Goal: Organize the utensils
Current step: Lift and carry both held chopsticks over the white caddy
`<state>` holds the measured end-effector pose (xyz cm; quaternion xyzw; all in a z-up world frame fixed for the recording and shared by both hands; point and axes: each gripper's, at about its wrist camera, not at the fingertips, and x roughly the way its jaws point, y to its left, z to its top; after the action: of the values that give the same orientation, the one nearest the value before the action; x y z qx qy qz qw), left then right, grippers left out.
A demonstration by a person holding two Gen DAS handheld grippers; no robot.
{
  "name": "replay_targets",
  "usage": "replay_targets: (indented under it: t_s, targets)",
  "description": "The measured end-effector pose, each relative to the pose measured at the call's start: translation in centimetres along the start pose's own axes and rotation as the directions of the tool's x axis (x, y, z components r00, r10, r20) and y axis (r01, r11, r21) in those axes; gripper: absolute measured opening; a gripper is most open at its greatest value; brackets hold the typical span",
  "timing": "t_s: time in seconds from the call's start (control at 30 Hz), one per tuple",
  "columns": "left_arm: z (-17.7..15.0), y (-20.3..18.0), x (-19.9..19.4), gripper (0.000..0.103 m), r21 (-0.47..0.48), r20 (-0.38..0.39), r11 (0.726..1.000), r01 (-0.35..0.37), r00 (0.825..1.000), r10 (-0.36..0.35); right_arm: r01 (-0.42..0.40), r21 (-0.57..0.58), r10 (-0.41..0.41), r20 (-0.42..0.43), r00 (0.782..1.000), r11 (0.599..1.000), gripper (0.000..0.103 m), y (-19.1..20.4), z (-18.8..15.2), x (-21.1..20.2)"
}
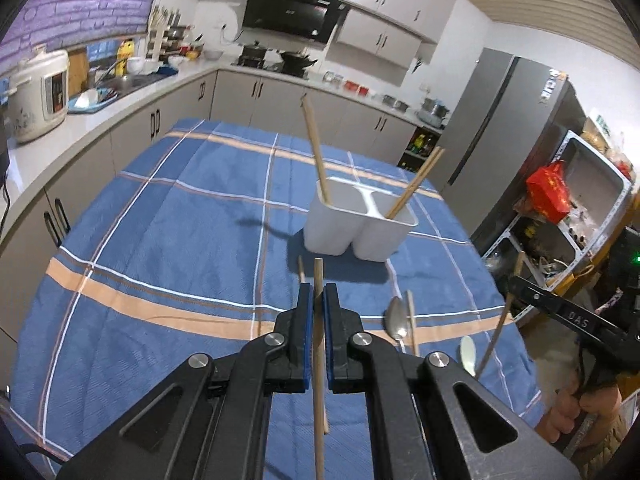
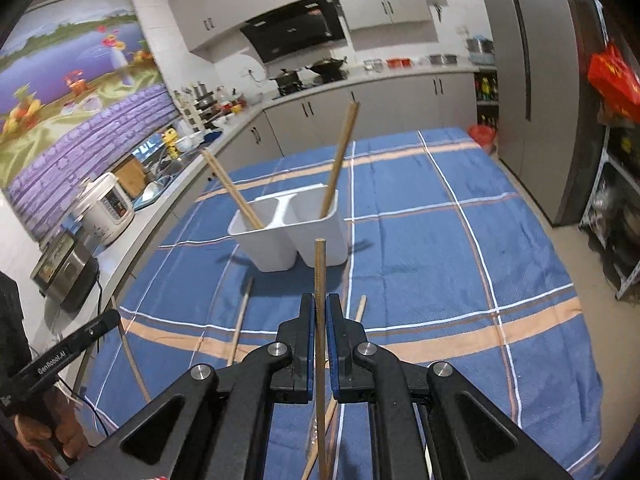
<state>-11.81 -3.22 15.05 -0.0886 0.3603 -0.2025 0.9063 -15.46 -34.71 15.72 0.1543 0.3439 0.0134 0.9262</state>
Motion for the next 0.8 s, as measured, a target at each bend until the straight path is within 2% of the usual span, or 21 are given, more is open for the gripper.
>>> replay_targets:
  t_s: [0.53, 0.8]
  targets:
    - [-1.0, -3.8, -4.0, 0.004, 0.083, 0.043, 0.99, 0.11, 0.993, -0.114, -0.057, -0.06, 0.058, 0.026, 0.998, 0.997, 0.006, 2.1, -1.0, -2.2]
    - [-0.3, -4.9, -5.6, 0.004, 0.102, 0.078, 0.986, 0.133, 0.987, -0.141, -0.074, -0.079, 0.078, 0.054, 0.995, 0.994, 0.006, 2.6, -0.4, -3.1]
